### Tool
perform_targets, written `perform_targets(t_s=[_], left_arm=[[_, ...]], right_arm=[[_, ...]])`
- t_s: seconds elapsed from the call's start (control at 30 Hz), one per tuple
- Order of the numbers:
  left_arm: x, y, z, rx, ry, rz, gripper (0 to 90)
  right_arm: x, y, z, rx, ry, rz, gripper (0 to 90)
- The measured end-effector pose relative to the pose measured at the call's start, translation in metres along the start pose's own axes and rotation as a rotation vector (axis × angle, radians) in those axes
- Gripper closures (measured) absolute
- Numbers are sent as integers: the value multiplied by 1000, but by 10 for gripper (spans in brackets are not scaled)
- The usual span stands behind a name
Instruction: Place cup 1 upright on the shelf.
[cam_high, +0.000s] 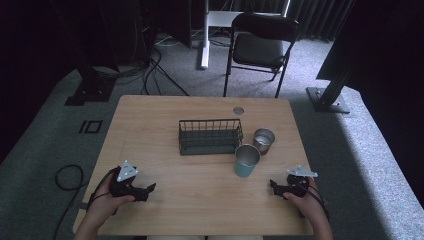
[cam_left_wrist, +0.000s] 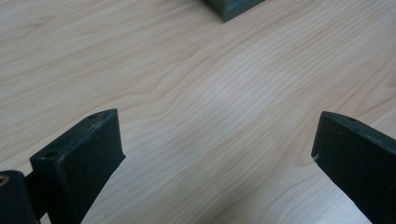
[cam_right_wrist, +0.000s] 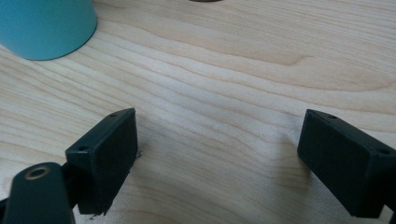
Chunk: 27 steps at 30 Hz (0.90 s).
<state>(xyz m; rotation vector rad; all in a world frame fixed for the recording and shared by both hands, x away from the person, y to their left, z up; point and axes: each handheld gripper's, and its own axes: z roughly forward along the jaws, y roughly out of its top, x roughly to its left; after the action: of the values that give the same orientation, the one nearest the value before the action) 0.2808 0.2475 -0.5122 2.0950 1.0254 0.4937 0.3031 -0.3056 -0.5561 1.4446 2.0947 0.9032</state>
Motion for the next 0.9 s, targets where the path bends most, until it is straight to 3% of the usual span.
perform_targets(t_s=[0.37, 0.57, 0.77, 0.9], left_arm=[[-21, 14, 20, 34, -8, 82, 26], [-33, 21, 33, 43, -69, 106, 25], [-45, 28, 40, 30, -103, 135, 25], [-52, 33, 45, 11, -103, 157, 25]], right_arm=[[0, 0, 0, 0, 0, 0, 119], [0, 0, 0, 0, 0, 0, 119], [0, 0, 0, 0, 0, 0, 119], [0, 0, 0, 0, 0, 0, 119]])
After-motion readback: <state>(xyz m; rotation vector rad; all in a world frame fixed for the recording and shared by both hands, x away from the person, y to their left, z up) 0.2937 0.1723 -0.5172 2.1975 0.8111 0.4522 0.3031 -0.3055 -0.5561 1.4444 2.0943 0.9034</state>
